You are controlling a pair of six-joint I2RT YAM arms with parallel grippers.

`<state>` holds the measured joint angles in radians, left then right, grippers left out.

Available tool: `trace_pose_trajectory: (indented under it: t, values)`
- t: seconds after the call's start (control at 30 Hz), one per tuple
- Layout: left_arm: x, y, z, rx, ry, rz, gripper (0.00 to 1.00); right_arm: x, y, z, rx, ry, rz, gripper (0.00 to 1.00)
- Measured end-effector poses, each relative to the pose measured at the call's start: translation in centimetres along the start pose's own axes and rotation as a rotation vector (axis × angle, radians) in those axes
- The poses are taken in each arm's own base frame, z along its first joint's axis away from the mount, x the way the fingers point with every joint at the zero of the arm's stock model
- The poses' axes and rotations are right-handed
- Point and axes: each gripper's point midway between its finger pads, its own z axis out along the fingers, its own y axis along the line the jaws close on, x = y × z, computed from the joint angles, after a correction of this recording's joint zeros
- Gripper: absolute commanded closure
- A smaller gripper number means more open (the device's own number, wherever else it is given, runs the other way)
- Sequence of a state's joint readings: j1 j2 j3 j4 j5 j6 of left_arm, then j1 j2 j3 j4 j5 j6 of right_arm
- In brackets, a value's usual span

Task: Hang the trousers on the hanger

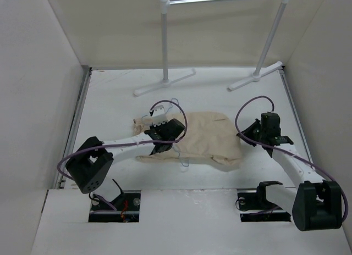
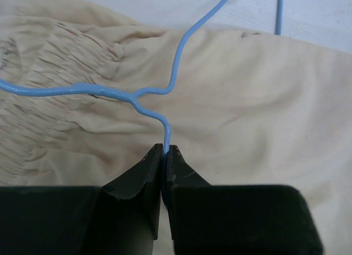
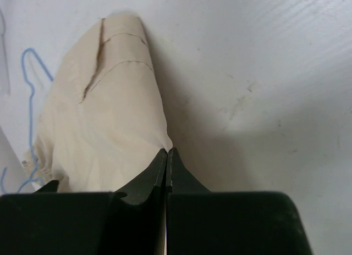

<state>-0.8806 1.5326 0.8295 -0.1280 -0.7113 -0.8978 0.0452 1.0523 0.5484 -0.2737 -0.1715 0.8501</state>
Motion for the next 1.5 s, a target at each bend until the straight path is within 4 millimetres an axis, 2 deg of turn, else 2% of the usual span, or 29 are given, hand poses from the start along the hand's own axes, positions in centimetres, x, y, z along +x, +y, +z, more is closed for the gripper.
trace_pose_trajectory:
  t: [0.07, 0.27, 0.53, 0.6, 0.73, 0.8, 0.87, 0.93, 1.0, 1.07, 1.13, 1.27, 1.37, 1.43, 1.5]
  values:
    - [-0.7, 0.3, -0.3, 0.003, -0.009, -0.004, 1.0, 0.2, -0.5, 0.4, 0.022, 0.01, 0.003, 0.98]
    - [-1.1, -1.6, -2.0, 0.081, -0.028, 0.021, 1.0, 0.9, -1.5, 1.3, 0.067, 0.041, 0.004, 0.98]
    - [-2.1, -7.0, -5.4, 0.235, -0.06, 0.065, 1.0, 2.4, -2.1, 1.8, 0.086, 0.07, -0.028, 0.94]
    - [-2.3, -7.8, -5.7, 0.252, -0.066, 0.073, 1.0, 2.8, -2.1, 1.8, 0.087, 0.079, -0.036, 0.84]
    - [-2.9, -8.5, -5.8, 0.258, -0.079, 0.102, 1.0, 3.1, -1.9, 1.7, 0.081, 0.081, -0.048, 0.5]
    - [-3.3, -8.8, -6.0, 0.262, -0.087, 0.115, 1.0, 3.0, -1.6, 1.4, 0.07, 0.074, -0.057, 0.42]
    - [-3.9, -9.3, -6.5, 0.276, -0.095, 0.126, 1.0, 2.7, -1.0, 0.5, 0.052, 0.06, -0.069, 0.38]
    - [-4.7, -10.1, -7.3, 0.302, -0.104, 0.127, 1.0, 2.0, 0.3, -0.7, 0.012, 0.033, -0.092, 0.37]
    - [-5.8, -11.0, -8.3, 0.337, -0.113, 0.118, 1.0, 1.1, 2.7, -2.5, -0.066, -0.007, -0.129, 0.41]
    - [-7.2, -12.0, -9.6, 0.381, -0.123, 0.096, 1.0, 0.5, 5.8, -4.7, -0.182, -0.042, -0.181, 0.42]
    - [-8.9, -13.1, -11.0, 0.426, -0.135, 0.067, 1.0, 0.9, 9.6, -7.2, -0.329, -0.043, -0.247, 0.43]
    - [-12.2, -15.1, -13.4, 0.514, -0.154, 0.01, 1.0, 4.8, 15.8, -11.5, -0.602, 0.063, -0.378, 0.38]
    - [-14.1, -16.4, -15.0, 0.571, -0.163, -0.021, 1.0, 8.6, 18.5, -13.8, -0.747, 0.167, -0.46, 0.36]
    - [-14.9, -16.9, -15.8, 0.599, -0.167, -0.034, 1.0, 10.3, 19.9, -14.7, -0.811, 0.21, -0.496, 0.36]
    - [-15.4, -17.3, -16.3, 0.619, -0.168, -0.042, 1.0, 11.1, 21.2, -15.1, -0.848, 0.229, -0.515, 0.36]
